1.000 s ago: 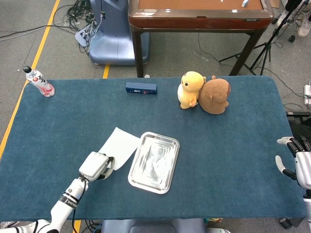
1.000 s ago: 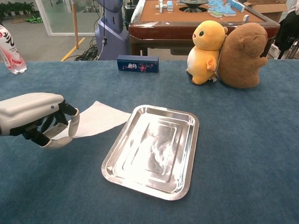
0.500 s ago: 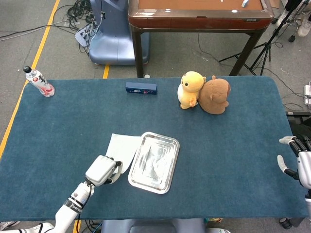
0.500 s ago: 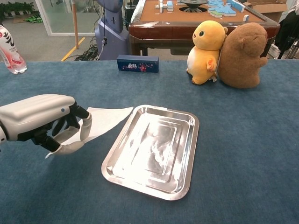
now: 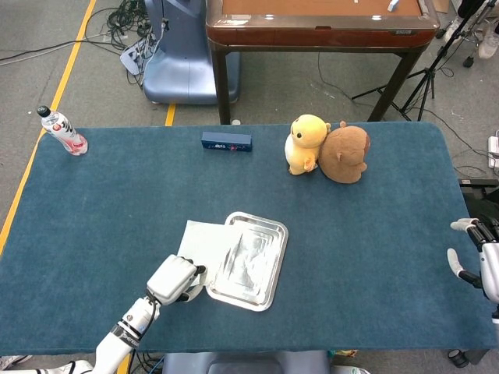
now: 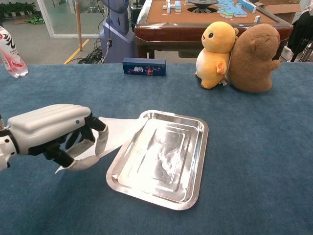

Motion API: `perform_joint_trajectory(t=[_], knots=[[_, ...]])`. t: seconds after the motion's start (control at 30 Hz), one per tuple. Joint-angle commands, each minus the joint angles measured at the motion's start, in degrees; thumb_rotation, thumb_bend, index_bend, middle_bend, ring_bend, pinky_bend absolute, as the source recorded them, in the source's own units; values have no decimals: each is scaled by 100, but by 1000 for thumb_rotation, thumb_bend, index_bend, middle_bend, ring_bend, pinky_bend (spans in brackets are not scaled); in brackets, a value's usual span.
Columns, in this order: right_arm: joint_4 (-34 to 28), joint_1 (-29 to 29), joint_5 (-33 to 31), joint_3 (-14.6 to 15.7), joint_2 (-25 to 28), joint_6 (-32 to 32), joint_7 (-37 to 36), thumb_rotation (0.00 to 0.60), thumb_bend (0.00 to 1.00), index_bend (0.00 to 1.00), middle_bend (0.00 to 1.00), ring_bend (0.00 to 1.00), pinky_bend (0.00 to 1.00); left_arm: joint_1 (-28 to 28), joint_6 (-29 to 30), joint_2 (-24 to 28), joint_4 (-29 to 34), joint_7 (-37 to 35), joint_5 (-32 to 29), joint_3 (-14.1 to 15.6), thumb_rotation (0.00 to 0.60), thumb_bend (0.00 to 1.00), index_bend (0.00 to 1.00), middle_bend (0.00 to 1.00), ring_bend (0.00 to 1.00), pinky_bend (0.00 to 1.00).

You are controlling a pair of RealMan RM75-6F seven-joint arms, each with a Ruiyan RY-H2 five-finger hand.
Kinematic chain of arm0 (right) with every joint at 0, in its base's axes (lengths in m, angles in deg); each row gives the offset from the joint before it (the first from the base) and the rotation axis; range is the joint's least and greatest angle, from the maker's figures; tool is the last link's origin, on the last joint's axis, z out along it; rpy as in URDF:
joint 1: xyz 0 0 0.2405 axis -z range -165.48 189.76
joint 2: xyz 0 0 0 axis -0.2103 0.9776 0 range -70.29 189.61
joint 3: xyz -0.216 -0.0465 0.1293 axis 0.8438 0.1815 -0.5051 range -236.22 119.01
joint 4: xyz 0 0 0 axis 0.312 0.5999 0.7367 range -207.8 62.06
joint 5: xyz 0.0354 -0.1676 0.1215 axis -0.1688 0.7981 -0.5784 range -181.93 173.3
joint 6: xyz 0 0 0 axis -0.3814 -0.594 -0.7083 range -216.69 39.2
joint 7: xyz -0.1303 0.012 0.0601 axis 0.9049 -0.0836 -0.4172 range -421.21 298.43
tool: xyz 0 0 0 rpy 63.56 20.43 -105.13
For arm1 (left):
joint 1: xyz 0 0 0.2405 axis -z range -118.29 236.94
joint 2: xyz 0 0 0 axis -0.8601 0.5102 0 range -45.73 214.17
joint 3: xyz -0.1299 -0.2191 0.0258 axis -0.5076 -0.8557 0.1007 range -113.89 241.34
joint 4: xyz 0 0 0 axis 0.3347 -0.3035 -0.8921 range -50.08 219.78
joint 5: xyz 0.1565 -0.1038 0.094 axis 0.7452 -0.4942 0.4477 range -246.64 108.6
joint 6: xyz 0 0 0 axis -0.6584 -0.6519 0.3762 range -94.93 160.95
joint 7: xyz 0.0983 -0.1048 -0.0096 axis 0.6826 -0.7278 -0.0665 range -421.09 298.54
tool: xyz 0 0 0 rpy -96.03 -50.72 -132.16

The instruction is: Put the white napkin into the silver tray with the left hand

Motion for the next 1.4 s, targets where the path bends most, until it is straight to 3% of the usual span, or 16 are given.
perform_joint_trajectory(t=[0.03, 0.3, 0.8, 1.4], knots=[[-3, 6, -15, -8, 10, -4, -1, 600, 392, 333, 313, 158, 296, 35, -33, -86, 11, 137, -51, -13, 600, 617, 608, 880, 605, 628], [-2, 41, -64, -47, 57, -57, -58, 600, 392, 333, 313, 158, 296, 180, -140, -419, -138, 506, -150, -76, 600, 618, 608, 880, 605, 628], [36, 74, -164, -107, 115, -76, -155, 600, 392, 332, 313, 158, 296, 460, -257, -782, -801, 336, 536, 65, 600, 618, 610, 880, 605, 628], [81, 102, -302, -175, 181, -50, -288, 600, 393, 333, 313, 158, 296, 688, -485, -1127, -773, 886, 294, -103, 600, 618, 610, 880, 605, 628]])
